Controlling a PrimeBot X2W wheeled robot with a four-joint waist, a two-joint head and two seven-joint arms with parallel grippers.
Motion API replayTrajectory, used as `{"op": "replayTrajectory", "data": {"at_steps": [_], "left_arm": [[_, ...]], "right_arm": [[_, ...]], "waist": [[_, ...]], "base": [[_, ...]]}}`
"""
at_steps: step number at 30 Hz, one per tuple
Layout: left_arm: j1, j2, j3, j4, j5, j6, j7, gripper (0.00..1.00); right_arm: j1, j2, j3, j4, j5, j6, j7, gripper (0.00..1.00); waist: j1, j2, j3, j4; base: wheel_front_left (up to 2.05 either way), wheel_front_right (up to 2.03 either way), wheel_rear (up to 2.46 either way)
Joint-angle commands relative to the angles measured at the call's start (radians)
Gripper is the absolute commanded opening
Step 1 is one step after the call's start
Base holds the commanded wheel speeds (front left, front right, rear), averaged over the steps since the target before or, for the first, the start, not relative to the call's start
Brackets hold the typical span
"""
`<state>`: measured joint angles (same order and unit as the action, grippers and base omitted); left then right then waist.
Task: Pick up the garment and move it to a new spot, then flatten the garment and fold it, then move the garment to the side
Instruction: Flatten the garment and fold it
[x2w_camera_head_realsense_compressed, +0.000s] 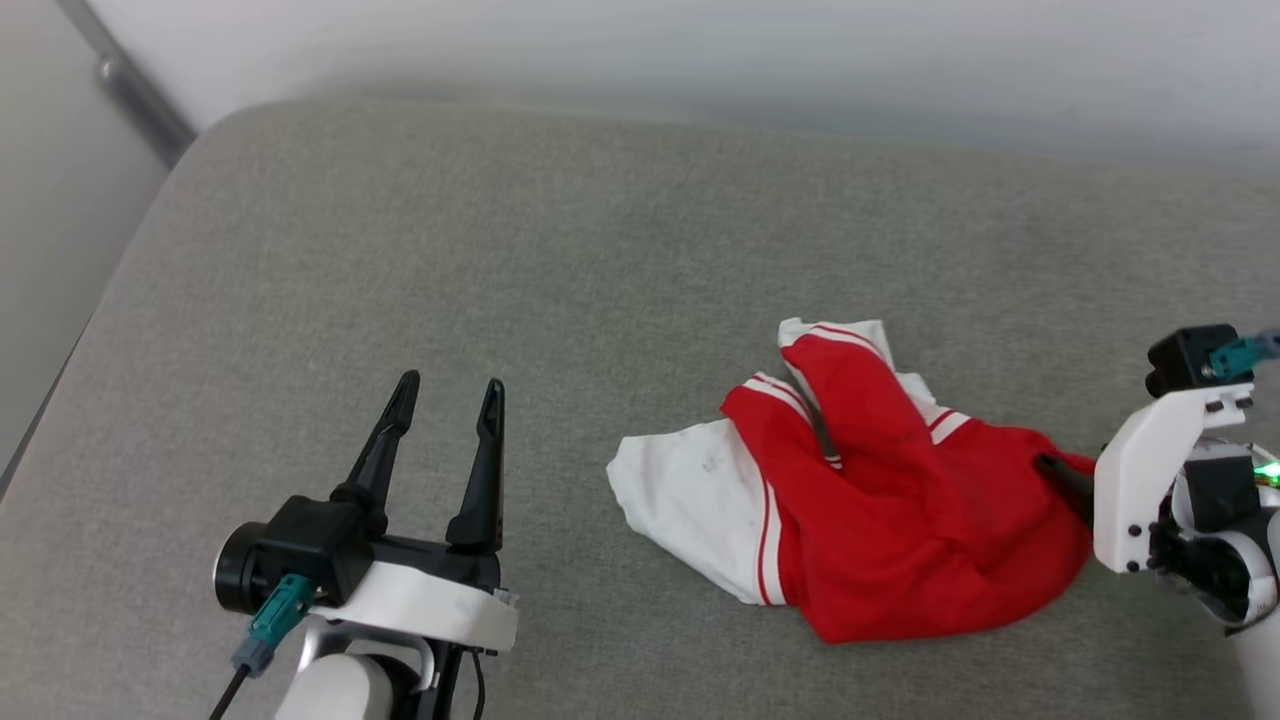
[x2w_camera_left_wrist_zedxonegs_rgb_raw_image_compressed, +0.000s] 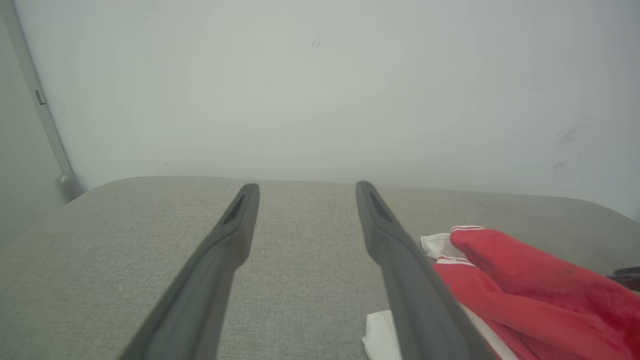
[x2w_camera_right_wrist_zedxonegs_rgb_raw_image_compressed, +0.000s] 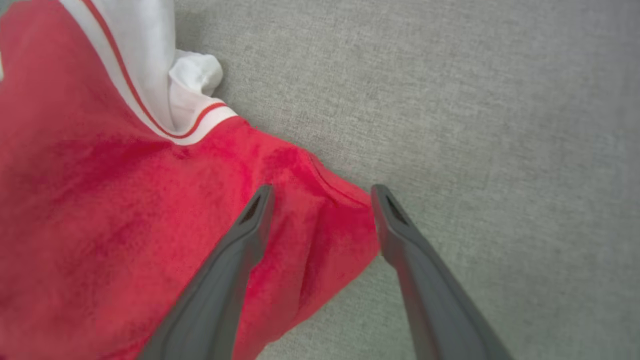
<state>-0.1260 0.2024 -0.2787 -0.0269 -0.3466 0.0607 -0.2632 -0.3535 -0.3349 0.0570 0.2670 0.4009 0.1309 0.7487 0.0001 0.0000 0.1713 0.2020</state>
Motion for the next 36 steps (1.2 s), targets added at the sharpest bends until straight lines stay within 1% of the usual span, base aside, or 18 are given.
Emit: {"op": "replayTrajectory", "data": {"at_steps": [1, 5, 10, 11, 12, 13, 14, 15, 20, 23, 28, 32, 36], "left_arm": [[-0.017, -0.012, 0.008, -0.001, 0.009, -0.011, -0.002, 1.00], [-0.027, -0.040, 0.022, 0.007, 0.021, -0.034, -0.002, 1.00], [-0.025, -0.064, 0.044, 0.026, 0.036, -0.053, -0.002, 1.00], [-0.023, -0.068, 0.050, 0.028, 0.038, -0.057, -0.002, 1.00], [-0.021, -0.070, 0.054, 0.030, 0.041, -0.060, -0.002, 1.00], [-0.020, -0.073, 0.058, 0.033, 0.045, -0.062, -0.002, 1.00], [-0.020, -0.073, 0.058, 0.033, 0.045, -0.062, -0.002, 1.00], [-0.017, -0.075, 0.061, 0.035, 0.047, -0.066, -0.002, 1.00], [-0.004, -0.073, 0.085, 0.048, 0.062, -0.076, -0.002, 1.00], [0.009, -0.068, 0.097, 0.057, 0.068, -0.079, -0.002, 1.00], [0.043, -0.059, 0.115, 0.066, 0.070, -0.072, -0.002, 1.00], [0.070, -0.049, 0.121, 0.075, 0.064, -0.069, -0.001, 1.00], [0.096, -0.042, 0.128, 0.080, 0.055, -0.061, 0.004, 1.00]], "right_arm": [[-0.035, -0.015, 0.019, 0.032, 0.015, 0.000, 0.022, 1.00], [-0.075, -0.039, 0.048, 0.134, 0.032, 0.000, 0.080, 1.00], [-0.043, -0.018, 0.075, 0.256, 0.075, -0.001, 0.170, 1.00], [-0.039, -0.014, 0.080, 0.267, 0.082, -0.001, 0.185, 0.91], [-0.039, -0.010, 0.087, 0.271, 0.086, -0.001, 0.194, 0.45], [-0.041, -0.008, 0.090, 0.269, 0.092, -0.001, 0.193, 0.11], [-0.041, -0.008, 0.090, 0.269, 0.092, -0.001, 0.193, 0.11], [-0.047, -0.009, 0.093, 0.263, 0.097, 0.000, 0.192, 0.00], [-0.093, -0.039, 0.087, 0.191, 0.102, -0.001, 0.135, 0.00], [-0.096, -0.062, 0.065, 0.130, 0.099, -0.001, 0.103, 0.00], [0.010, -0.070, -0.013, 0.002, 0.064, 0.000, 0.079, 0.00], [0.172, -0.024, -0.107, -0.122, 0.017, 0.000, 0.087, 0.00], [0.368, 0.084, -0.159, -0.228, -0.025, 0.000, 0.117, 0.00]], "waist": [[-0.0001, 0.0000, 0.044, 0.036], [-0.0001, 0.0000, 0.074, 0.053], [-0.0001, 0.0000, 0.079, 0.056], [-0.0001, 0.0000, 0.078, 0.053], [-0.0001, 0.0000, 0.077, 0.048], [-0.0001, 0.0000, 0.074, 0.043], [-0.0001, 0.0000, 0.074, 0.043], [-0.0001, 0.0000, 0.071, 0.037], [-0.0001, 0.0000, 0.040, -0.010], [-0.0001, 0.0000, 0.014, -0.043], [-0.0001, 0.0000, -0.029, -0.100], [-0.0001, 0.0000, -0.055, -0.135], [-0.0001, 0.0000, -0.077, -0.160]], "base": [[0.00, 0.00, 0.00], [0.00, 0.00, 0.00], [0.00, 0.00, 0.00], [0.00, 0.00, 0.00], [0.00, 0.00, 0.00], [0.00, 0.00, 0.00], [0.00, 0.00, 0.00], [0.00, 0.00, 0.00], [0.00, 0.00, 0.00], [0.00, 0.00, 0.00], [0.00, 0.00, 0.00], [0.00, 0.00, 0.00], [0.00, 0.00, 0.00]]}}
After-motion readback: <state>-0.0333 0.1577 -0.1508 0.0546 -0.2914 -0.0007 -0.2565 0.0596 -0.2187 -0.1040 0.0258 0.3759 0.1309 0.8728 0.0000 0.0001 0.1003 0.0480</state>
